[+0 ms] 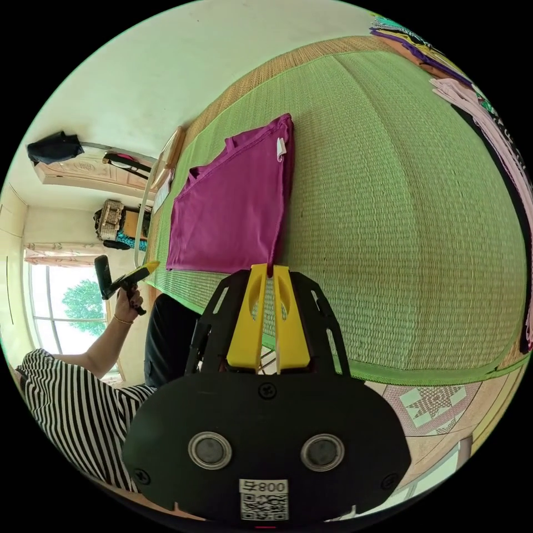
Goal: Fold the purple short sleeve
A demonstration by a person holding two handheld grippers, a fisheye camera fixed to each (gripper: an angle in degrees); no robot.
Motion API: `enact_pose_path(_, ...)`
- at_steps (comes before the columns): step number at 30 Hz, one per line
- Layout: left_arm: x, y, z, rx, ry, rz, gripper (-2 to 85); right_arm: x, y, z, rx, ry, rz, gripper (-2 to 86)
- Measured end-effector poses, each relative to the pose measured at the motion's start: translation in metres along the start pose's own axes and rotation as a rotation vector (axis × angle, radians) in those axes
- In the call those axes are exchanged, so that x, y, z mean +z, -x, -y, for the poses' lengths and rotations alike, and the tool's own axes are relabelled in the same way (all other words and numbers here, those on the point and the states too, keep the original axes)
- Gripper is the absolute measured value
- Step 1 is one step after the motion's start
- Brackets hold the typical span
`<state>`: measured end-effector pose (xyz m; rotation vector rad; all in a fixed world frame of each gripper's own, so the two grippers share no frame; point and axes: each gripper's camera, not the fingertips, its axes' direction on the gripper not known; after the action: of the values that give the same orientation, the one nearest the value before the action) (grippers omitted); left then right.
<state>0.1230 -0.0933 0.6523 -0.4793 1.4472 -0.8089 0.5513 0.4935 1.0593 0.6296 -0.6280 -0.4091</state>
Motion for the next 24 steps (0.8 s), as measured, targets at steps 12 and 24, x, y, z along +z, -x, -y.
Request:
enact_pose_path(12, 0.225, -0.186, 0.075, 0.614, 0.199, 0.111, 6.8, -0.068, 0.030, 0.006, -0.089, -0.063, 0.191, 2.0)
enact_pose_path(24, 0.265, -0.127, 0.054, 0.454, 0.130, 0.108, 1.2, -0.092, -0.032, 0.063, 0.033, -0.110, 0.233, 8.4)
